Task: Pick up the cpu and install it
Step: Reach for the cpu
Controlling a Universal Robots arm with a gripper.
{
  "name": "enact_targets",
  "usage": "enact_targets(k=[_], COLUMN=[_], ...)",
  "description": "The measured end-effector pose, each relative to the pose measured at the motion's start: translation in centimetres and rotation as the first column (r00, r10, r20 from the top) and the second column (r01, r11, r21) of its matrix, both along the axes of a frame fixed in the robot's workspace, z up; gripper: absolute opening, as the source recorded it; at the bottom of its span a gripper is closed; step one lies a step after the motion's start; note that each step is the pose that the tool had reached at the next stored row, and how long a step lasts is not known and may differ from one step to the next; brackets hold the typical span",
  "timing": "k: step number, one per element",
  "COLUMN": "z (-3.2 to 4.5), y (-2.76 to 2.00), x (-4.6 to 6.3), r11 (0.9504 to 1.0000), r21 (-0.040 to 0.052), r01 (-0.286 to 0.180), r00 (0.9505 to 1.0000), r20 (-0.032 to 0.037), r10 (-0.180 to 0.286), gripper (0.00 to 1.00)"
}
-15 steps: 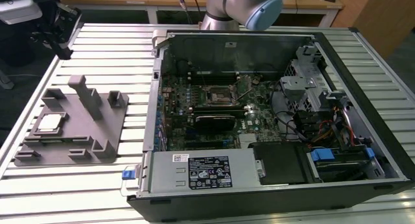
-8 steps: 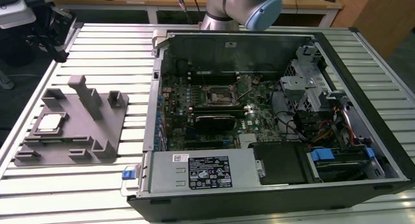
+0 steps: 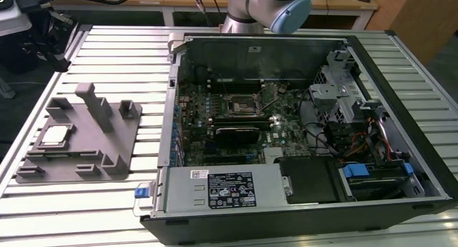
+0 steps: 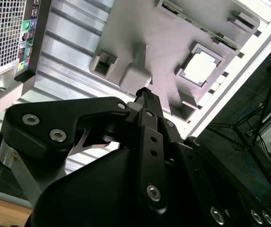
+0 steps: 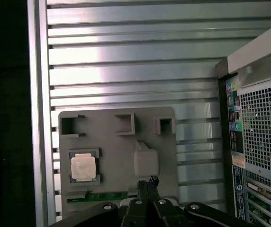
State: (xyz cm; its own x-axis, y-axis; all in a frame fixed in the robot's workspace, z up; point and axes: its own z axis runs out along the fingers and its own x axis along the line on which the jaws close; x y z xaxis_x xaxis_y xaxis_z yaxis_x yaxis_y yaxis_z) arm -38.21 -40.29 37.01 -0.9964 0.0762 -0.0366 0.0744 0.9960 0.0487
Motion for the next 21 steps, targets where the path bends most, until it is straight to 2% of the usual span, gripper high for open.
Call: enact_targets(k=[21], z=[-1.15], y=[-0.48], x=[-1.4], r11=[1.0000], r21=[0.0000], r01=[0.000], r00=[1.0000], r20=[0.0000], r10=[0.000], gripper=[0.11])
